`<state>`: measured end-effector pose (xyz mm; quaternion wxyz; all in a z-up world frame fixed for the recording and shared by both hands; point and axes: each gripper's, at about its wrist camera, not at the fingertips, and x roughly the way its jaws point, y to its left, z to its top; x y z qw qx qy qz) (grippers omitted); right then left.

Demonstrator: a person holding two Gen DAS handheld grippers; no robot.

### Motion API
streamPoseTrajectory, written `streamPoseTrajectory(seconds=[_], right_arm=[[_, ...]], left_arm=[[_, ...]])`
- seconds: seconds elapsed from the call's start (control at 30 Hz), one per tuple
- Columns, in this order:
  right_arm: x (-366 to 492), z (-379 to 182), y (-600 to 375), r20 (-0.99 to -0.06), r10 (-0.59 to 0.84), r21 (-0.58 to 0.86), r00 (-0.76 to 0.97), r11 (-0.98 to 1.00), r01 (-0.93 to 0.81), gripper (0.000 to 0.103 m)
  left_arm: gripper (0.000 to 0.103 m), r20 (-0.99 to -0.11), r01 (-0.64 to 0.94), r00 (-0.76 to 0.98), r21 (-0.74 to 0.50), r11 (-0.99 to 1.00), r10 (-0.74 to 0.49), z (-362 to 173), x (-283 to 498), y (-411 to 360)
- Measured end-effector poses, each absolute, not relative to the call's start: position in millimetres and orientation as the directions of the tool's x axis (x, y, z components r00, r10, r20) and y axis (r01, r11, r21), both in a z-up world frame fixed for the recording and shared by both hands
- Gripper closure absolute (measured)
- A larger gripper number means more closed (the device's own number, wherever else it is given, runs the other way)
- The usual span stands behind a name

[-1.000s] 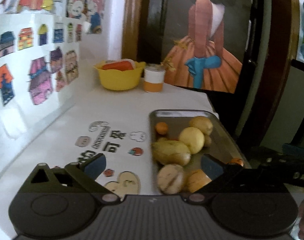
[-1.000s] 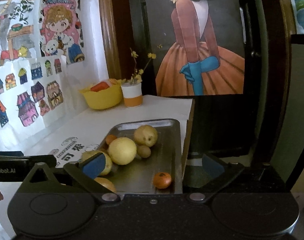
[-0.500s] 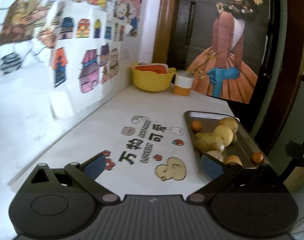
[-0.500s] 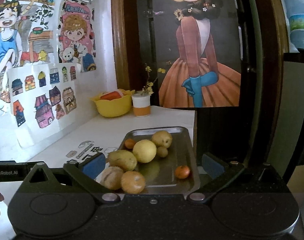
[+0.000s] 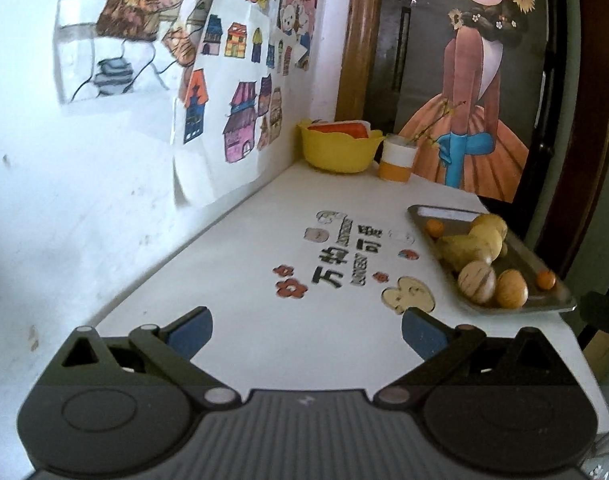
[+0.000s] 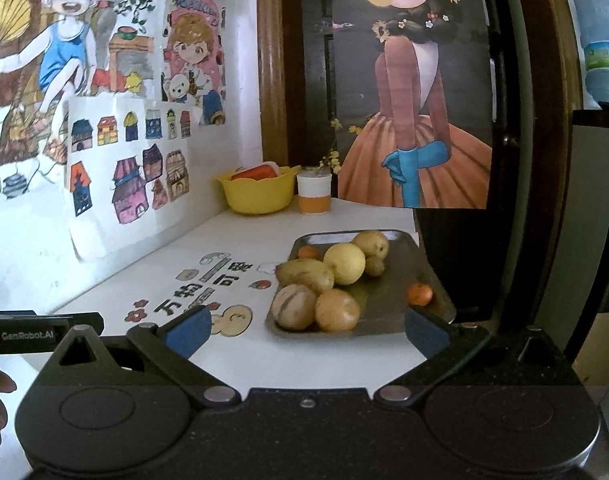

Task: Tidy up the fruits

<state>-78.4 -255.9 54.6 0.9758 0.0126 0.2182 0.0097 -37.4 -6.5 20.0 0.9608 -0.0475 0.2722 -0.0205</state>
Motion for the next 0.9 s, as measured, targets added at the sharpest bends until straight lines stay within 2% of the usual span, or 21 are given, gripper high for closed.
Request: streamPoseTrajectory(seconds=[0.3,0.9], right_arm=[[-79.2,31.6,-241.2,-0.467,0.038,0.0,0.883,0.999,-0.043,0.001],[-73.5,28.9,-246.7,-0.474,0.041,0.017,0.879,0.999,-0.037,0.001]], left_arm=[[0.0,-0.529,0.008,0.847,-0.079,0.997,-0.049,5.6,-43.3,2.4],[0.0,-0.532,0.015,0.845,-0.074,0.997,-0.052,4.2,-38.9,-0.3]])
